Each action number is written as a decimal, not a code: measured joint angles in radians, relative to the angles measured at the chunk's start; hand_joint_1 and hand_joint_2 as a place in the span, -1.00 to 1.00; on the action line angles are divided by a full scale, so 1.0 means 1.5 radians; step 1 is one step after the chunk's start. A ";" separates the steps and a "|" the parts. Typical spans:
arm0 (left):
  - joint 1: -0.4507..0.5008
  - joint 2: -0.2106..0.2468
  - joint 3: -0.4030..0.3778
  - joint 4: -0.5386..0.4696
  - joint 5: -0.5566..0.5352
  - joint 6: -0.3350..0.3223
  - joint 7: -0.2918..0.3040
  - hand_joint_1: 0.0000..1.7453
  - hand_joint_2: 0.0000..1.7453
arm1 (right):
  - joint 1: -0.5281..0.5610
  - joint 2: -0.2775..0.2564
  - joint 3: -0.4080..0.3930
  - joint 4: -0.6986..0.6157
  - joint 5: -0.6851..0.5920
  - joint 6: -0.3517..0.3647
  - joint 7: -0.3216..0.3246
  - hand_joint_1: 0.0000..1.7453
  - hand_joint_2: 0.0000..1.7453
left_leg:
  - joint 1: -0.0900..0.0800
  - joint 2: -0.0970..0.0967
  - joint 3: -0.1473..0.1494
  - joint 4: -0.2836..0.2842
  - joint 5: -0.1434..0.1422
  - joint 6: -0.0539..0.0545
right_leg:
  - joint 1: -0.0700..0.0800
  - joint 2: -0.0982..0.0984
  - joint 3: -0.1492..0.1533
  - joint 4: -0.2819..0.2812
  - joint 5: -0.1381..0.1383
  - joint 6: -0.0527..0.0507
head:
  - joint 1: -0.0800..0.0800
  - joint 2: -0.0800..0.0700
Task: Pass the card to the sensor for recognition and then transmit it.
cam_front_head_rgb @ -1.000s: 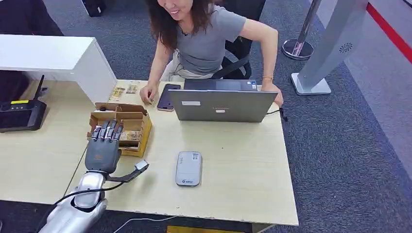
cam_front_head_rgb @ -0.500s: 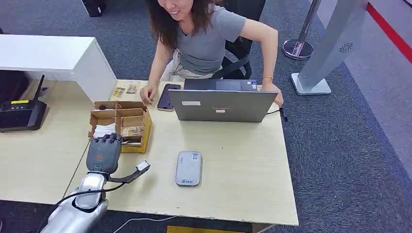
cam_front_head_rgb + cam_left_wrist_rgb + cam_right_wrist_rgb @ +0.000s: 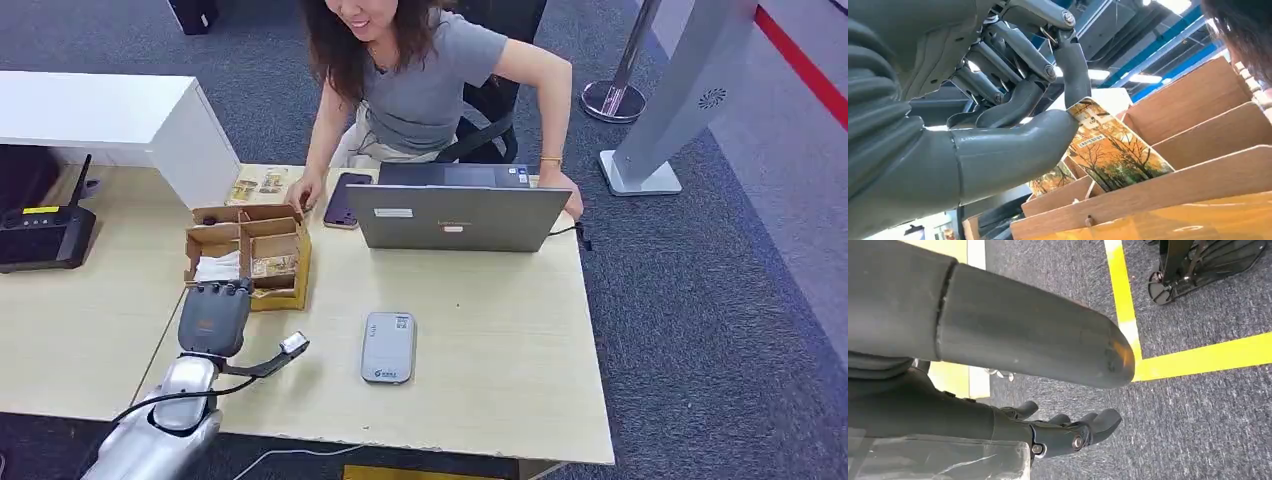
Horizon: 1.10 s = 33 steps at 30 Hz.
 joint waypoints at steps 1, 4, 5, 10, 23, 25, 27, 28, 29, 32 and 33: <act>-0.001 0.000 0.000 0.000 0.000 0.000 -0.001 1.00 1.00 | 0.000 0.000 0.000 0.000 0.000 0.000 0.000 -1.00 -1.00 | 0.000 0.000 0.000 0.000 0.000 0.000 | 0.000 0.000 0.000 0.000 0.000 0.000 | 0.000 0.000; -0.002 0.000 0.000 0.001 0.000 0.000 -0.003 1.00 1.00 | 0.000 0.000 0.000 0.000 0.001 0.001 0.000 -1.00 -1.00 | 0.000 0.000 0.000 0.000 0.000 0.000 | 0.000 0.000 0.000 0.000 0.000 0.000 | 0.000 0.000; -0.003 0.000 0.000 0.001 0.000 0.000 -0.003 1.00 1.00 | 0.000 0.000 0.000 0.001 0.000 0.002 0.000 -1.00 -1.00 | 0.000 0.000 0.000 0.000 0.000 0.000 | 0.000 0.000 0.000 0.000 0.000 0.000 | 0.000 0.000; -0.010 0.003 0.000 -0.005 0.000 -0.001 -0.007 1.00 1.00 | 0.000 0.000 0.000 0.001 0.000 0.004 -0.004 -1.00 -1.00 | 0.000 0.000 0.000 0.000 0.000 0.000 | 0.000 0.000 0.000 0.000 0.000 0.000 | 0.000 0.000; -0.056 0.013 -0.002 -0.207 0.000 -0.100 -0.040 1.00 1.00 | -0.001 0.000 0.000 0.002 -0.008 0.009 -0.010 -1.00 -1.00 | 0.000 0.000 0.000 0.000 0.000 0.000 | 0.000 0.000 0.000 0.000 0.000 0.000 | 0.000 0.000; -0.068 0.012 -0.002 -0.244 0.000 -0.109 -0.055 1.00 1.00 | -0.001 0.000 0.000 0.004 -0.008 0.011 -0.010 -1.00 -1.00 | 0.000 0.000 0.000 0.000 0.000 0.000 | 0.000 0.000 0.000 0.000 0.000 0.000 | 0.000 0.000; -0.084 0.007 -0.003 -0.284 0.000 -0.128 -0.076 1.00 1.00 | -0.001 0.001 0.000 0.005 -0.006 0.012 -0.011 -1.00 -1.00 | 0.000 0.000 0.000 0.000 0.000 0.000 | 0.000 0.000 0.000 0.000 0.000 0.000 | 0.000 0.000; -0.092 0.005 -0.003 -0.299 0.000 -0.141 -0.079 1.00 1.00 | -0.001 0.001 0.001 0.006 -0.001 0.011 -0.011 -1.00 -1.00 | 0.000 0.000 0.000 0.000 0.000 0.000 | 0.000 0.000 0.000 0.000 0.000 0.000 | 0.000 0.000; -0.101 0.004 -0.003 -0.313 0.000 -0.151 -0.081 1.00 1.00 | -0.001 0.002 0.002 0.006 0.004 0.011 -0.011 -1.00 -1.00 | 0.000 0.000 0.000 0.000 0.000 0.000 | 0.000 0.000 0.000 0.000 0.000 0.000 | 0.000 0.000; -0.126 0.002 -0.003 -0.334 0.000 -0.159 -0.097 1.00 1.00 | -0.001 0.002 0.004 0.007 0.005 0.011 -0.012 -1.00 -1.00 | 0.000 0.000 0.000 0.000 0.000 0.000 | 0.000 0.000 0.000 0.000 0.000 0.000 | 0.000 0.000; -0.130 0.001 -0.002 -0.337 0.000 -0.158 -0.102 1.00 1.00 | -0.001 0.002 0.004 0.007 0.005 0.011 -0.012 -1.00 -1.00 | 0.000 0.000 0.000 0.000 0.000 0.000 | 0.000 0.000 0.000 0.000 0.000 0.000 | 0.000 0.000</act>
